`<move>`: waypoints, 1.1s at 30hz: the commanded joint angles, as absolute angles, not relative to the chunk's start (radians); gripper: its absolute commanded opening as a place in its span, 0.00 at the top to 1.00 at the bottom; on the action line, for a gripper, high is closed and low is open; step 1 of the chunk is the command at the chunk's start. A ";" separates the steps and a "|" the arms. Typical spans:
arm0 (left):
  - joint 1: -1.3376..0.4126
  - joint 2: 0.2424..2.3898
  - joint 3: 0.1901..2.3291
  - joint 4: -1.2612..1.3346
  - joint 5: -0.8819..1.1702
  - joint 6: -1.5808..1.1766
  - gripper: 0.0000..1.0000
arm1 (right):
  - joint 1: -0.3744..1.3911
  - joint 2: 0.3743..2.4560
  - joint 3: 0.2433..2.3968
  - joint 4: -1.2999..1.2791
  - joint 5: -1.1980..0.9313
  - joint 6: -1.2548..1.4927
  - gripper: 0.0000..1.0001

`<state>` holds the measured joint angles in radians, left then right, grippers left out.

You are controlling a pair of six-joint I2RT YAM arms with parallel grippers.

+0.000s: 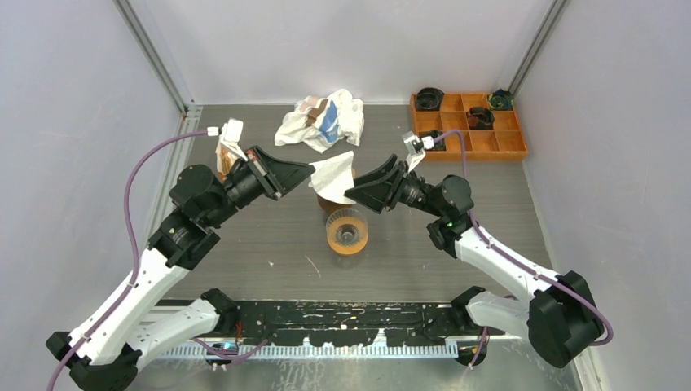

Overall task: Place the coffee filter in the dripper
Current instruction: Place the coffee filter in the coffee dripper.

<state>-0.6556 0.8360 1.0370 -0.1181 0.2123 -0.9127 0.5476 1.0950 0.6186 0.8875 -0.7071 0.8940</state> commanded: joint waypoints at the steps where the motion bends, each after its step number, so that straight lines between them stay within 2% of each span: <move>1: -0.660 0.799 1.027 -0.002 0.239 -0.946 1.00 | 0.550 1.099 0.621 0.911 -0.670 0.890 0.40; 10: -0.660 0.818 1.024 0.025 0.276 -0.976 1.00 | 0.549 1.112 0.623 0.977 -0.696 0.910 0.38; 24: -0.661 0.859 1.017 0.101 0.347 -1.038 1.00 | 0.547 1.159 0.621 1.059 -0.707 0.900 0.21; 33: -0.663 0.868 1.011 0.107 0.354 -1.043 1.00 | 0.545 1.158 0.621 1.219 -0.762 0.956 0.23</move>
